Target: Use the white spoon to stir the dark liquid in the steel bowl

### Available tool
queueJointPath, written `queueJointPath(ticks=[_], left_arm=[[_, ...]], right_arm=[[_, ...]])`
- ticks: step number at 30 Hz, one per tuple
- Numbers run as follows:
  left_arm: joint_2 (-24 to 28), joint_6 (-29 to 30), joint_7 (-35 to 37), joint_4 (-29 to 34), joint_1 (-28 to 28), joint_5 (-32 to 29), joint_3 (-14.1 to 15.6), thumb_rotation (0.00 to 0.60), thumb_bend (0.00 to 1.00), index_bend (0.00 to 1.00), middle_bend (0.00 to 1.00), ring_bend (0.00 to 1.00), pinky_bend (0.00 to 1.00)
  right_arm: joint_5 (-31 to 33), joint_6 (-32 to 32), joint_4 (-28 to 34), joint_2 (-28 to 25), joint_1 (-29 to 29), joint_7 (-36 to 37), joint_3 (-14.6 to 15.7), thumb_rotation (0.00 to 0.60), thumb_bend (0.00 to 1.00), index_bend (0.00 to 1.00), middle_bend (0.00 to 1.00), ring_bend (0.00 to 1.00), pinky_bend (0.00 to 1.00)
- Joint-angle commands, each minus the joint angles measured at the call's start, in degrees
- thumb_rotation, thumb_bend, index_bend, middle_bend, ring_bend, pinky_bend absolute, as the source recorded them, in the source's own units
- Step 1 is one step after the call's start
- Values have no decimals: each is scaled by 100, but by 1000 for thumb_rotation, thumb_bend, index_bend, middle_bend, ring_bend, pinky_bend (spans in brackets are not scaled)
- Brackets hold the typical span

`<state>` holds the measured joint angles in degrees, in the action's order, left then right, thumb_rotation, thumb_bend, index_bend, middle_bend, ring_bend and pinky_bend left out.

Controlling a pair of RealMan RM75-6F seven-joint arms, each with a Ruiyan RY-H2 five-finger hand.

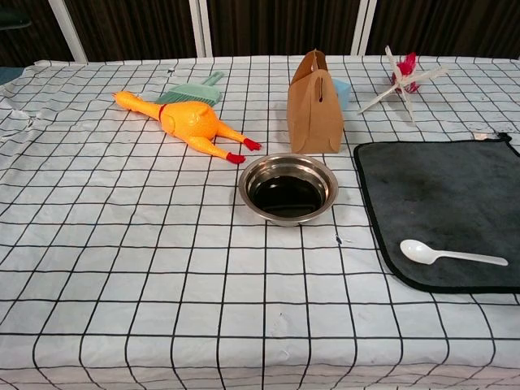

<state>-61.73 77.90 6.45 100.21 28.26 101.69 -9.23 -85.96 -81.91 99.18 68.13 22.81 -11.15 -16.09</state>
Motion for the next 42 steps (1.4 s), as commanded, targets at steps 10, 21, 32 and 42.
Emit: queueJointPath(ticks=[10, 21, 32, 42], left_arm=[[59, 139, -51, -67, -46, 37, 98, 600, 212, 135, 12, 0, 0], [157, 639, -89, -392, -437, 59, 303, 600, 213, 135, 13, 0, 0], [46, 1568, -555, -978, -1558, -111, 892, 600, 212, 134, 14, 0, 0], [-294, 1706, -493, -1523, -2029, -292, 1152, 600, 214, 134, 14, 0, 0]], right_arm=[[90, 15, 64, 70, -5, -206, 77, 600, 218, 180, 285, 445, 519], [202, 111, 139, 93, -35, -378, 196, 600, 219, 160, 285, 445, 519], [1152, 827, 1288, -556, -291, -888, 652, 600, 226, 192, 494, 668, 676], [1796, 1101, 1723, -269, -518, -1205, 1243, 600, 244, 353, 748, 931, 931]])
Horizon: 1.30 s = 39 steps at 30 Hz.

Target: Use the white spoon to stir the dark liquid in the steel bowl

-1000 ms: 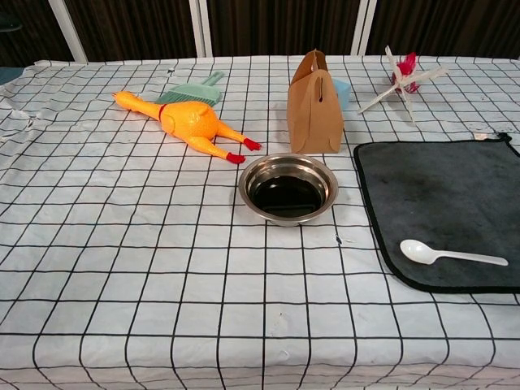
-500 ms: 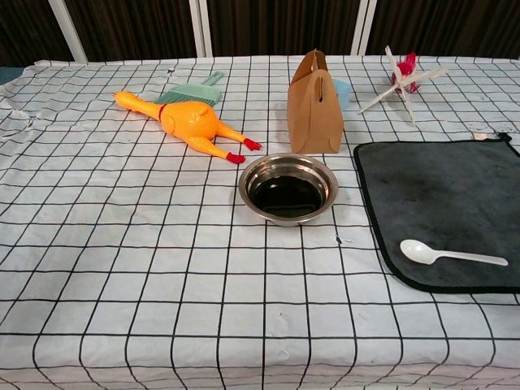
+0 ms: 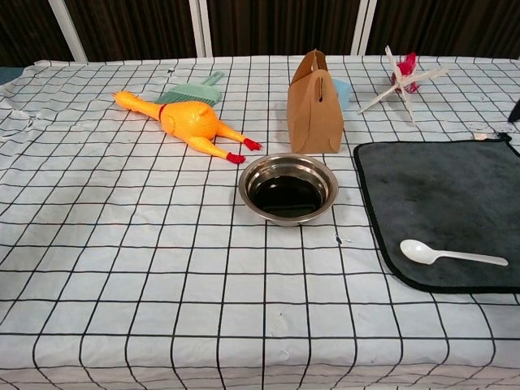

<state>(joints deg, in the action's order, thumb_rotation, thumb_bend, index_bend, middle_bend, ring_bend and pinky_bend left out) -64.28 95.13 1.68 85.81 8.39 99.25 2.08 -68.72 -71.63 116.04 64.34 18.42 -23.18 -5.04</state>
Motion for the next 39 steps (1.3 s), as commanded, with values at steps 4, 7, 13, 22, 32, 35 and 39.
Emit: queueJointPath(ticks=[4, 7, 13, 22, 32, 35, 39], left_arm=[[-2, -176, 40, -77, -27, -199, -20, 600, 219, 134, 14, 0, 0], [-12, -208, 41, -116, -34, -229, -33, 600, 219, 134, 14, 0, 0], [-4, -279, 101, -140, -13, -287, -73, 600, 219, 134, 13, 0, 0], [-7, -266, 51, -109, -45, -251, -73, 600, 219, 135, 12, 0, 0], [0, -312, 19, -79, -67, -319, -109, 600, 219, 135, 11, 0, 0], [6, -331, 14, -67, -71, -345, -122, 600, 219, 135, 11, 0, 0], [13, -338, 3, -55, -79, -349, -131, 600, 219, 135, 10, 0, 0]], right_arm=[[241, 154, -189, 425, -149, 97, 281, 600, 245, 354, 771, 951, 944], [402, 215, -379, 641, -124, 58, 285, 600, 245, 355, 783, 961, 949], [631, 174, -721, 1064, -104, -180, 293, 600, 266, 378, 806, 981, 969], [872, 193, -1094, 1408, -169, -30, 298, 600, 289, 406, 812, 989, 978], [815, 183, -1390, 1607, -182, 171, 232, 600, 308, 449, 817, 994, 983], [842, 192, -1478, 1685, -175, 189, 207, 600, 310, 472, 819, 994, 984], [872, 214, -1563, 1749, -171, 186, 201, 600, 312, 493, 820, 994, 984]])
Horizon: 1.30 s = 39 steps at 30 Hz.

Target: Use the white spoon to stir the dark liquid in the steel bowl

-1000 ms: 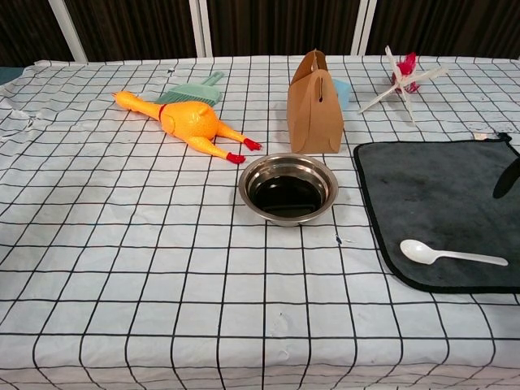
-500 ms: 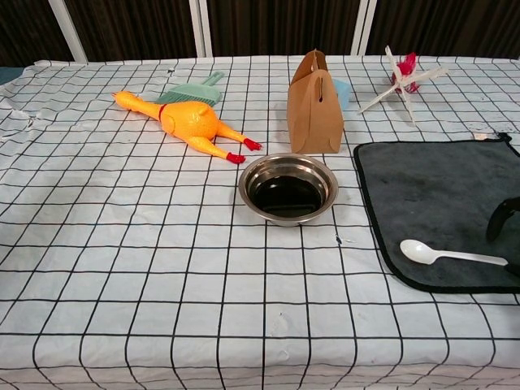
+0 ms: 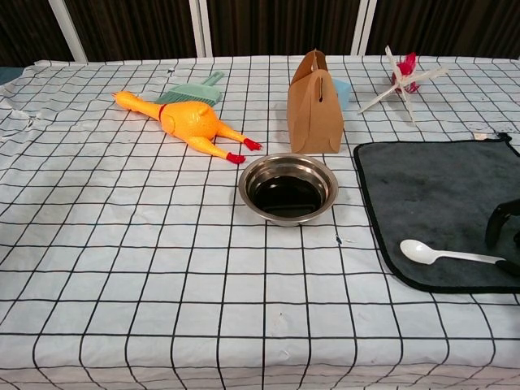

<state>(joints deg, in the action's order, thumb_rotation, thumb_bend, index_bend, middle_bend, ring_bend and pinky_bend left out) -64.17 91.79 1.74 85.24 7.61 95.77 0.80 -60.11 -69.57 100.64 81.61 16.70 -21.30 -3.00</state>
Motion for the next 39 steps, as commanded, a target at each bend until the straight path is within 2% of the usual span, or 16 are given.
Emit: queueJointPath(ticks=[1, 20, 32, 39], left_arm=[[2, -8, -6, 3, -3, -4, -6, 600, 219, 135, 10, 0, 0], [7, -77, -45, 34, -22, -47, -55, 600, 219, 135, 9, 0, 0], [8, -103, -78, 55, -37, -77, -81, 600, 219, 136, 8, 0, 0], [11, -91, -72, 48, -47, -77, -95, 600, 219, 136, 8, 0, 0]], right_arm=[[18, 10, -38, 34, 1, 0, -6, 600, 312, 495, 820, 994, 984], [-4, 82, -358, 286, 23, 91, -62, 600, 312, 551, 825, 1000, 989], [29, 88, -379, 313, 23, 23, -74, 600, 314, 551, 825, 1000, 989], [-50, 106, -377, 289, 30, 105, -92, 600, 387, 584, 826, 1000, 991]])
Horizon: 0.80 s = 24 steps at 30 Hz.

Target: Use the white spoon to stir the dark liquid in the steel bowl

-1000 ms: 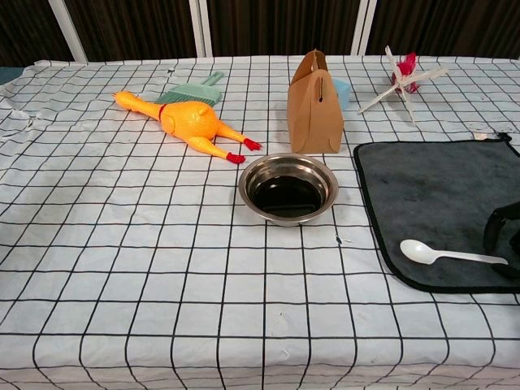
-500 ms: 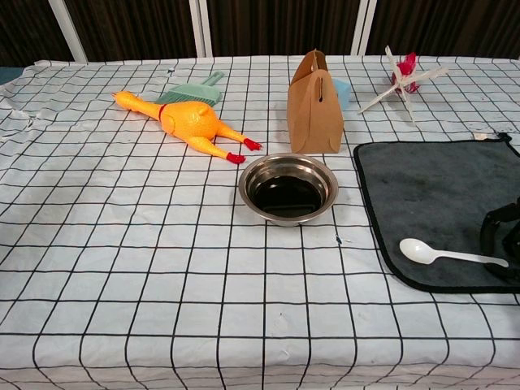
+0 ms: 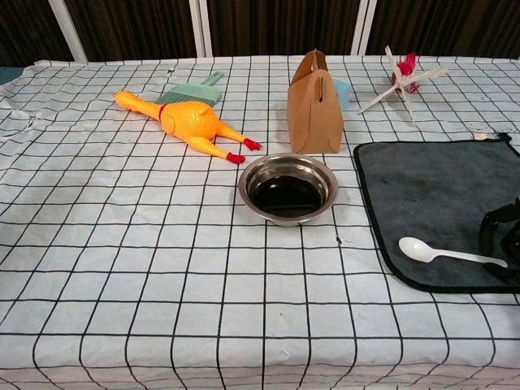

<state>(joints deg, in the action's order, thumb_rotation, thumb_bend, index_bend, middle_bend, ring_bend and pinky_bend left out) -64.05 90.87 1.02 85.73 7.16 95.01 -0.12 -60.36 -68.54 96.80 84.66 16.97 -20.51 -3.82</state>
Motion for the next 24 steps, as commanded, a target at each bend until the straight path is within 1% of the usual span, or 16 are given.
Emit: queueJointPath(ticks=[1, 9, 12, 15, 20, 24], left_arm=[[-1, 3, -1, -2, -3, -1, -5, 600, 219, 136, 8, 0, 0], [1, 39, 3, -5, -25, -3, -23, 600, 219, 136, 8, 0, 0], [-3, 55, 6, -13, -27, -3, -37, 600, 219, 136, 8, 0, 0], [-9, 67, 4, -25, -31, -12, -51, 600, 219, 136, 8, 0, 0], [-21, 88, -12, -21, -42, -40, -77, 600, 219, 136, 8, 0, 0], [-29, 108, -46, -10, -59, -74, -102, 600, 219, 136, 8, 0, 0]], right_arm=[[-54, 1, 21, -37, 7, 49, -21, 600, 396, 586, 826, 1000, 991], [-295, 39, 186, -312, 43, 253, -72, 600, 423, 596, 826, 1000, 991], [-568, -59, 313, -527, 62, 407, -158, 600, 423, 602, 826, 1000, 991], [-815, -176, 377, -707, 113, 398, -250, 600, 423, 602, 826, 1000, 991], [-1217, -410, 402, -983, 269, 39, -438, 600, 423, 602, 828, 1000, 991], [-1483, -500, 415, -1252, 512, -583, -643, 600, 422, 603, 831, 1000, 996]])
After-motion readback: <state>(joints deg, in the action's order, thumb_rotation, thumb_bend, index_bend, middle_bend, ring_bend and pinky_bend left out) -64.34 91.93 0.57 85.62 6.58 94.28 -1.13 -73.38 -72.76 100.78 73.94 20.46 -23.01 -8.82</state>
